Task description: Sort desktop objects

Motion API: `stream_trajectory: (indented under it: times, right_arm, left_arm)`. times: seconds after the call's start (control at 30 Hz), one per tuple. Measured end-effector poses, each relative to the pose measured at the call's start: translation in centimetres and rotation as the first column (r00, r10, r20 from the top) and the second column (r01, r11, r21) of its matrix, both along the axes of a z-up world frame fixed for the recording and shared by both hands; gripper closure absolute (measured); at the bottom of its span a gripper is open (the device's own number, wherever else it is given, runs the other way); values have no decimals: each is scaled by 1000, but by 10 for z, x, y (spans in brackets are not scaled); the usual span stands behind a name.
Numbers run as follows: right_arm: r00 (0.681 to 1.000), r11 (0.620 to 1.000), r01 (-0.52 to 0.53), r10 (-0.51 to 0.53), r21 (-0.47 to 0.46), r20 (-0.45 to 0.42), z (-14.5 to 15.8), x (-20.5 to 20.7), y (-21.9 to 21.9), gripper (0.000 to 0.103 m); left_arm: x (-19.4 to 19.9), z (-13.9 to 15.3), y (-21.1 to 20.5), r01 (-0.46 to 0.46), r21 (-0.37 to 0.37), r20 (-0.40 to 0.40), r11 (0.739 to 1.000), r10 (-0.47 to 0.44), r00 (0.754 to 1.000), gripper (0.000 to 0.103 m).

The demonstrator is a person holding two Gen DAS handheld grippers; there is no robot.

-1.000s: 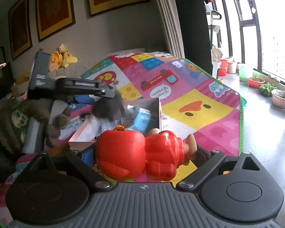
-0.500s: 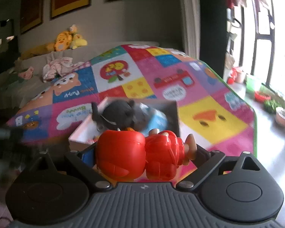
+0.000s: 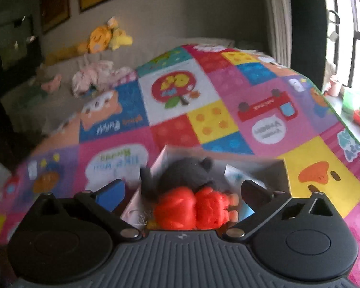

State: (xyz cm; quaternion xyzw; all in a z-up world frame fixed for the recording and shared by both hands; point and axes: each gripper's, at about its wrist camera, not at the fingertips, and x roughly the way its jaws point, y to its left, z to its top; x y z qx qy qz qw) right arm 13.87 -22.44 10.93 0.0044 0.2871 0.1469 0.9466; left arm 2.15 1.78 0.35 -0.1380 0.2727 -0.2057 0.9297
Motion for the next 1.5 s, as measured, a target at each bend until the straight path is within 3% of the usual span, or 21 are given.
stream_trajectory:
  times: [0.1,0.2,0.27,0.37,0.4,0.5,0.63,0.7,0.93,1.07,1.2,1.33,1.43,1.5]
  right_arm:
    - [999,997,38,-37,-59,18,4,13,10,1]
    - [1000,993,17,-19,-121,-11,-2,34,32,13]
    - [999,985,7,-13,-170,-30,-12,50,46,19]
    - [998,955,41,-56,-292,-42,-35,73,58,19]
    - [997,956,32,-51,-291,-58,-41,76,55,19]
    - [997,964,14,-34,-267,-73,-41,63,43,19]
    - [993,936,-79,45,-344,-105,-41,36,39,16]
    - [996,926,-79,55,-368,-75,-39,23,34,9]
    - [998,986,60,-64,-157,-22,-13,-11,-21,0]
    - [986,984,165,-163,-64,33,-15,-46,-62,0]
    - [980,980,199,-199,22,-4,-37,-86,-91,0]
    - [973,976,212,-206,56,-101,-68,-115,-87,0]
    - [974,981,193,-189,22,-122,-85,-128,-63,0]
    - [974,982,183,-187,-41,-132,-95,-129,-44,0]
  left_arm:
    - [0,-1,0,9,-12,5,1000,-9,1000,1]
    - [-2,0,0,12,-15,17,1000,-12,1000,1]
    - [-3,0,0,10,-16,23,1000,-10,1000,1]
    - [-5,0,1,4,-18,29,1000,-3,1000,1]
    - [-6,0,1,2,-20,31,1000,-2,1000,1]
    - [-6,0,1,5,-25,33,1000,-4,999,0]
    - [-4,0,2,3,-28,23,1000,-2,1000,0]
    - [-4,0,1,0,-22,21,1000,1,1000,0]
    - [-3,-1,-1,-8,-5,9,1000,8,1000,0]
    - [2,0,-7,-19,44,-14,999,20,1000,0]
    - [9,3,-25,-1,131,-5,991,2,1000,0]
    - [7,9,-46,-58,266,49,962,46,998,0]
    - [-2,7,-58,-132,378,114,917,96,989,0]
    - [-3,6,-59,-167,413,114,895,131,985,0]
